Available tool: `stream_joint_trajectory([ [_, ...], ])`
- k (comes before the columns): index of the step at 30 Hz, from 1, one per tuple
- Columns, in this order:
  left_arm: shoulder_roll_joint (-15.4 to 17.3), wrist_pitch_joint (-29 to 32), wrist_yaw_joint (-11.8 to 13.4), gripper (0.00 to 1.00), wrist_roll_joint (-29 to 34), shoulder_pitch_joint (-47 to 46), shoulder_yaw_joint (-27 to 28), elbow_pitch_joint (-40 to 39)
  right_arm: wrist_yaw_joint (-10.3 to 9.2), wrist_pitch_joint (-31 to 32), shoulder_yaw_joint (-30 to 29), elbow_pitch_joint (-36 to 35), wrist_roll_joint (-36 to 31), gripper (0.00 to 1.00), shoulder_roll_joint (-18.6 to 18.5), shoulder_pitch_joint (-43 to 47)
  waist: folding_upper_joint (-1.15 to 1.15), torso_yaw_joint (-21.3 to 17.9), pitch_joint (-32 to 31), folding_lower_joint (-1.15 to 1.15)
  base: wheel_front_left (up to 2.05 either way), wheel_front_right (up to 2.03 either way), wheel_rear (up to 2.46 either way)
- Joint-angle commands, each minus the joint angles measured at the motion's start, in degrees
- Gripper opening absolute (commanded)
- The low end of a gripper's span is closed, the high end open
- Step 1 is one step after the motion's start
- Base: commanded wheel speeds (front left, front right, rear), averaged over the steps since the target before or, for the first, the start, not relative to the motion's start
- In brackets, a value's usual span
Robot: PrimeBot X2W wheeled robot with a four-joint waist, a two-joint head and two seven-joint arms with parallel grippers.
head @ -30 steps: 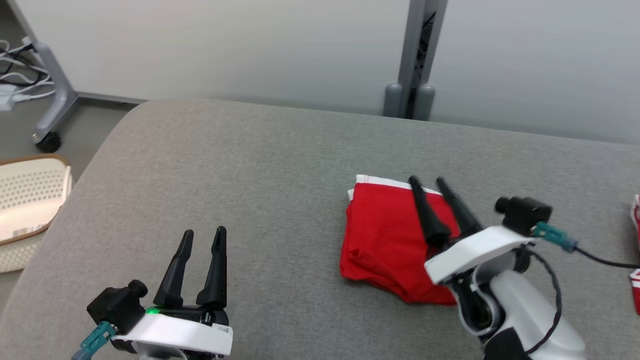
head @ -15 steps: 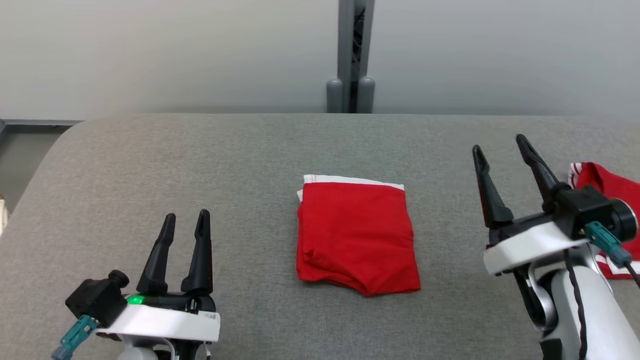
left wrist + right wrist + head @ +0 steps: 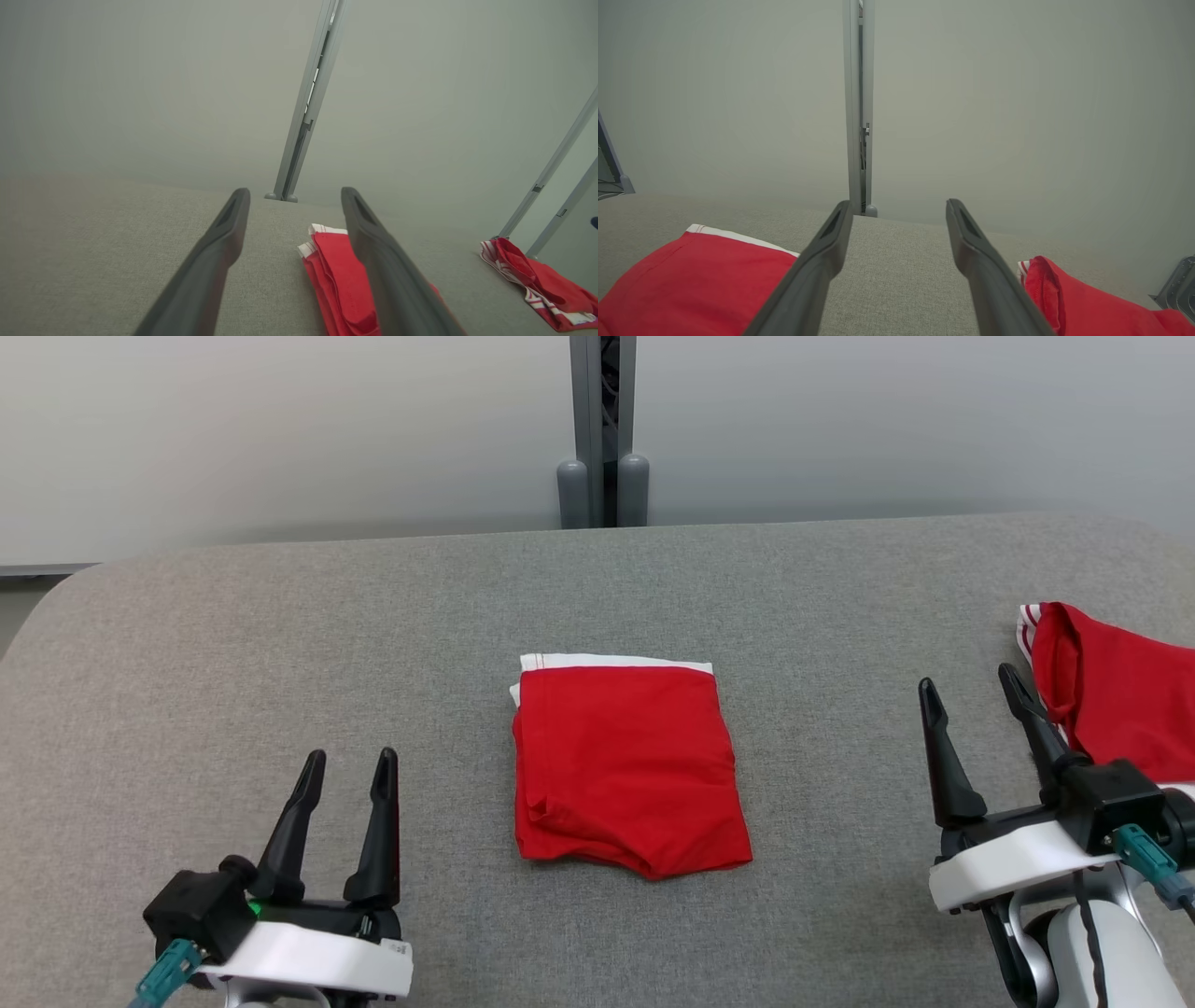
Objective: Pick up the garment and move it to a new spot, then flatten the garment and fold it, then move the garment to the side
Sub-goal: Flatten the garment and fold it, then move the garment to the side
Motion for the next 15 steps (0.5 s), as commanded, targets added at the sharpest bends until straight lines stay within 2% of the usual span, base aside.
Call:
stream_joint_trajectory([
  [1,0.24,-0.18,0.49,1.00,-0.72,0.49,0.65,0.05,0.01,-0.64,-0.03,0.59,0.64,1.00,-0.13,0.10,0.00,-0.08,0.11,0.00,0.00,0.00,0.00],
  [9,0.25,-0.18,-0.02,1.00,-1.50,-0.03,0.13,0.49,0.01,-1.10,0.20,2.88,2.79,1.00,-0.12,-1.08,0.00,0.85,0.35,0.00,0.00,0.00,0.00],
  [15,0.24,-0.18,-0.19,1.00,-1.64,-1.39,-1.58,0.14,0.01,6.07,5.44,6.00,12.47,1.00,-0.17,-2.97,0.00,2.47,2.50,0.00,0.00,0.00,0.00],
])
